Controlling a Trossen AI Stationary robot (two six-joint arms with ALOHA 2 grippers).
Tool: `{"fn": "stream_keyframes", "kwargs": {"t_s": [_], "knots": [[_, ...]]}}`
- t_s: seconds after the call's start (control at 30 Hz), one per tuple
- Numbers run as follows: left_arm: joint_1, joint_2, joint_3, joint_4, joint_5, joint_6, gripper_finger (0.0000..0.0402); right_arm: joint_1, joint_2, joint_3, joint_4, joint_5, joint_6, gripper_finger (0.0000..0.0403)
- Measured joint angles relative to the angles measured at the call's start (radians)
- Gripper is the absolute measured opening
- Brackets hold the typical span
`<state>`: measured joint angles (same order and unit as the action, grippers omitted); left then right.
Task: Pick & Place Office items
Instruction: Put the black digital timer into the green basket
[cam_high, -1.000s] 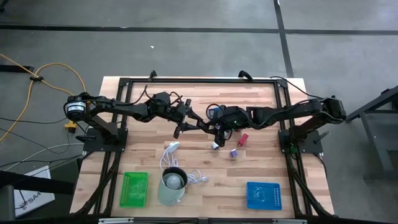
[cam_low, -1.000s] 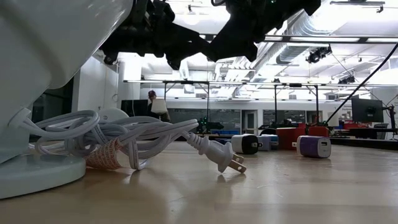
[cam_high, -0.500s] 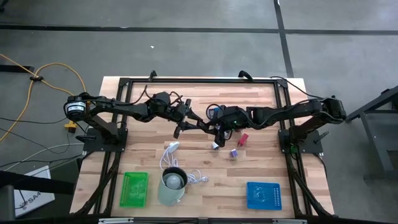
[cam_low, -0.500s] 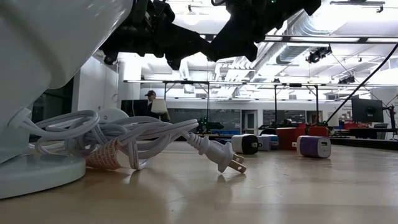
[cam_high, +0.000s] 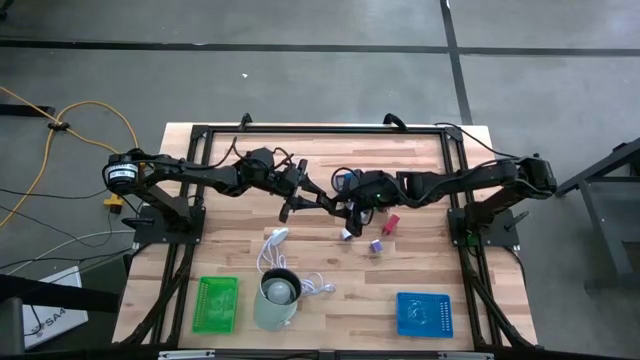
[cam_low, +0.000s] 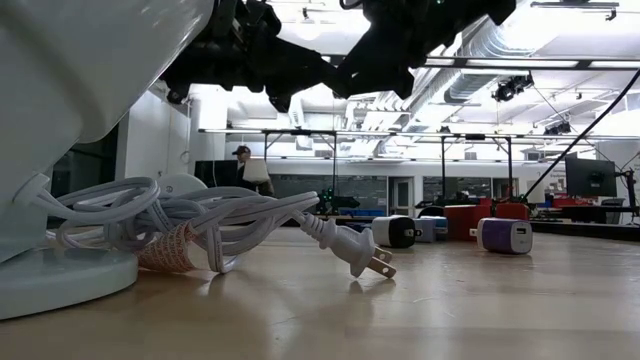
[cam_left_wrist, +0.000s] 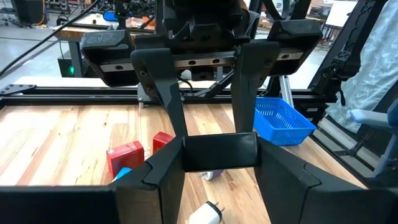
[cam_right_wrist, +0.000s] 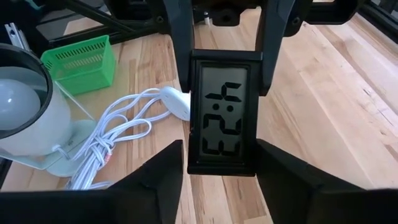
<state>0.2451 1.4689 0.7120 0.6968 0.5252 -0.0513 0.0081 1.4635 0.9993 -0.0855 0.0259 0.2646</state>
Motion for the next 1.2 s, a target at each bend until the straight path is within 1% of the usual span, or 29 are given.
{"fn": "stream_keyframes", "kwargs": {"t_s": [0.43, 0.7, 0.93, 1.07, 1.2], "knots": [[0.0, 0.0, 0.0, 0.0, -0.001, -0.001, 0.0163, 0.001, 0.0, 0.0, -0.015, -0.004, -0.008, 0.024], [0.0, 0.0, 0.0, 0.0, 0.003, -0.023, 0.0163, 0.0, 0.0, 0.0, -0.029, 0.001, -0.008, 0.0244], [0.027, -0.011, 0.0, -0.014, 0.091, -0.028, 0.0163, -0.001, 0.0, 0.0, -0.079, 0.001, -0.008, 0.0244], [0.064, -0.042, 0.0, -0.096, 0.143, -0.036, 0.0163, -0.002, 0.0, 0.0, -0.111, 0.001, -0.003, 0.0244], [0.103, -0.096, 0.0, -0.187, 0.233, -0.036, 0.0163, -0.002, 0.0, 0.0, -0.124, 0.001, 0.0, 0.0244]]}}
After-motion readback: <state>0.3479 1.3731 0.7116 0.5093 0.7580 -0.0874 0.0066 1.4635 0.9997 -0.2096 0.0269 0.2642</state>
